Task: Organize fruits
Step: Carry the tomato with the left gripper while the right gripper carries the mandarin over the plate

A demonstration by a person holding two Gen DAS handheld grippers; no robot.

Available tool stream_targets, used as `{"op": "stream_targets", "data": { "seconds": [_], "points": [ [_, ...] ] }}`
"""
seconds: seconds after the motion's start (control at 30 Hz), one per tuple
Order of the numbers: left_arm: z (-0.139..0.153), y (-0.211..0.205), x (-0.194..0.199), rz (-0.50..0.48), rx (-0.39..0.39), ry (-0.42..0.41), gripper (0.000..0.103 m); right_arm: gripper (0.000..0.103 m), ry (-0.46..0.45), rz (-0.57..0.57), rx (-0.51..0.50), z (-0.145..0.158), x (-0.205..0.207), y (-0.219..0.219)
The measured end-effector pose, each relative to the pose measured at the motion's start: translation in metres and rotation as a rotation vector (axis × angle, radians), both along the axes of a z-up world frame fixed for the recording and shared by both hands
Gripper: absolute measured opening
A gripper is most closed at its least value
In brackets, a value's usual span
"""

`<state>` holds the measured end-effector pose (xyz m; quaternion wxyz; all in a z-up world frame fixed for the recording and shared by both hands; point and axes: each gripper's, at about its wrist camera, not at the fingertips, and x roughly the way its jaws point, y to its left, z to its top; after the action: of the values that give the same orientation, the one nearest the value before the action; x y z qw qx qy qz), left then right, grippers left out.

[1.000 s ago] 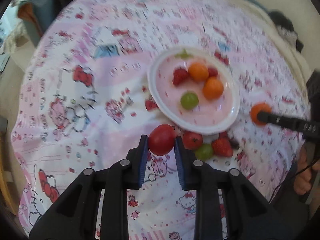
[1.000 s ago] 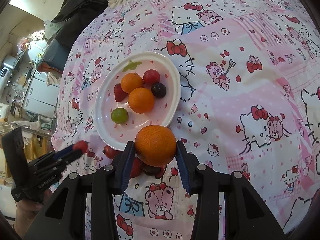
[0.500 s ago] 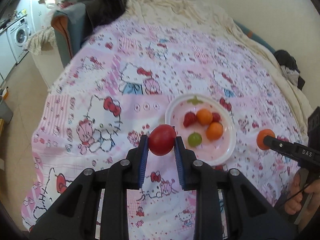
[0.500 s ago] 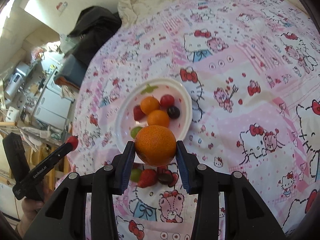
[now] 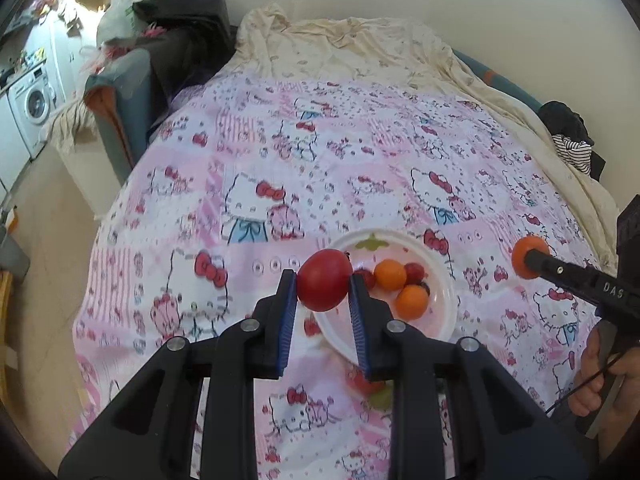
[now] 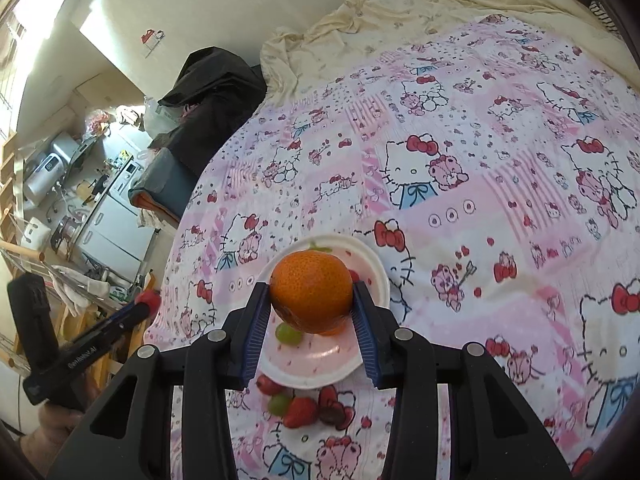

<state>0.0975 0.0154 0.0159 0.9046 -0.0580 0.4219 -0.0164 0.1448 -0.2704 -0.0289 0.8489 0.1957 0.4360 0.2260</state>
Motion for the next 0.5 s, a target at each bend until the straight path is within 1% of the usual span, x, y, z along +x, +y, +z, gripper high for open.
{"op": "stream_targets", "data": {
  "seconds": [0.1, 0.27, 0.4, 0.5],
  "points": [
    [0.001, -0.004, 0.013, -0.014, 0.015, 0.002, 0.022, 0.043, 0.012, 0.002, -0.022, -0.003, 0.007, 0.001],
    [-0.010, -0.014, 0.031, -0.043, 0.051, 0.029, 0.022, 0.043, 0.046, 0.009, -0.050, -0.014, 0.023, 0.006],
    [-0.026, -0.023, 0.045, -0.067, 0.076, 0.066, 0.022, 0.043, 0.069, 0.021, -0.085, -0.024, 0.036, 0.011],
    [-0.044, -0.030, 0.056, -0.081, 0.100, 0.098, 0.022, 0.043, 0.101, 0.034, -0.114, -0.037, 0.049, 0.017]
  ]
}}
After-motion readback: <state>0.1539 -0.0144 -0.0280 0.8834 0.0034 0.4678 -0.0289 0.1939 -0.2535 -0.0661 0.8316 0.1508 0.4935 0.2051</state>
